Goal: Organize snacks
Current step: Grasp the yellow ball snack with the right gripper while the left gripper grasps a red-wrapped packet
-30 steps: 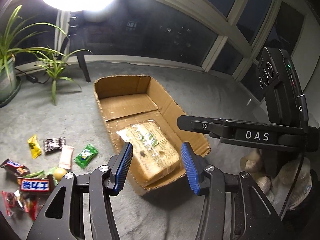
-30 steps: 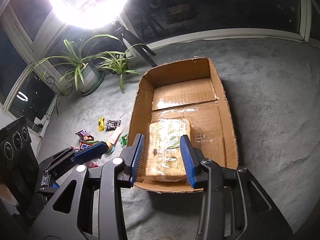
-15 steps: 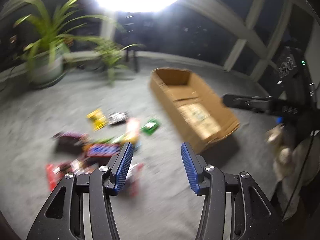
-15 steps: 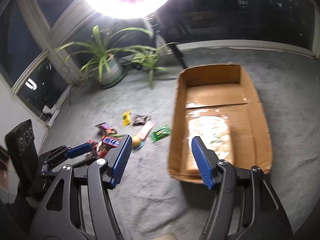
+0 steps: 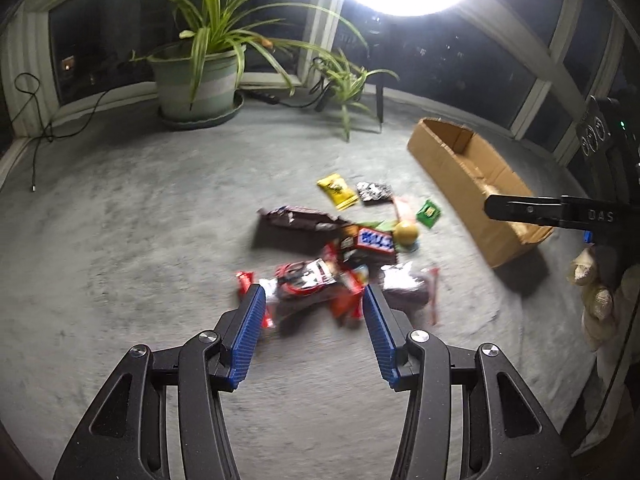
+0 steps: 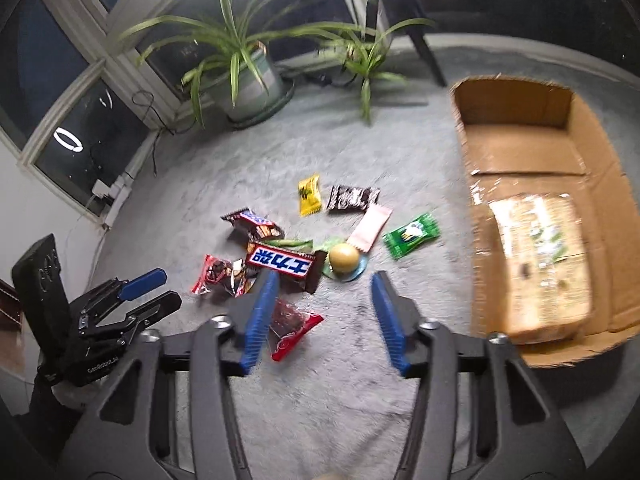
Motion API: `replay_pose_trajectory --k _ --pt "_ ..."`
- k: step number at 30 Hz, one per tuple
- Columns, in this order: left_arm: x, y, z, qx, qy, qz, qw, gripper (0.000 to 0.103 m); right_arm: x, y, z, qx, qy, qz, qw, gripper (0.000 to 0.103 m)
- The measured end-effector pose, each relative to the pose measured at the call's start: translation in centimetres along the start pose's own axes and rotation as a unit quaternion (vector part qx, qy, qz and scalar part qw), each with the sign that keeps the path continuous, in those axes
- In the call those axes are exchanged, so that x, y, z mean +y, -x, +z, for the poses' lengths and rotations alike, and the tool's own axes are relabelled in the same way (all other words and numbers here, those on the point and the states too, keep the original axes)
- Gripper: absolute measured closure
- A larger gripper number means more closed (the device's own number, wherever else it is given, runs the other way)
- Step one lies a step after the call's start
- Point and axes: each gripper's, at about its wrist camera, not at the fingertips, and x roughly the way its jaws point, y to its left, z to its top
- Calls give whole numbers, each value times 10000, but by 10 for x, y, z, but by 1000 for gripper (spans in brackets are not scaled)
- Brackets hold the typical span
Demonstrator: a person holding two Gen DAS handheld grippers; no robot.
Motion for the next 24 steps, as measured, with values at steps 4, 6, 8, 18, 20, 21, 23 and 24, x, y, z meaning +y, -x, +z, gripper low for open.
replay_pose_trajectory --k 4,6,8,18,20,21,23,24 --pt "4 -15 -2 165 -274 25 9995 55 0 -20 0 167 -43 -47 9998 64" --pt "4 -20 -1 219 -427 38 9988 55 -2 -26 0 220 -73 -65 9997 64" --pt "3 -27 3 258 -681 55 9973 55 -3 -30 0 261 -100 -66 9996 64" --pt "3 -58 15 718 -1374 -59 9879 55 -6 -52 6 450 -66 -184 9988 68" --pt "3 -63 16 776 -1396 -154 9870 55 -6 -59 8 510 -44 -241 9984 74" --pt "2 -65 15 799 -1417 -180 9865 55 -6 -62 8 521 -37 -273 9983 74" --pt "0 -68 16 809 -1461 -187 9858 55 -6 -67 10 544 13 -403 9977 74" --pt "0 -69 16 799 -1435 -205 9862 55 -5 -70 10 554 41 -454 9974 74"
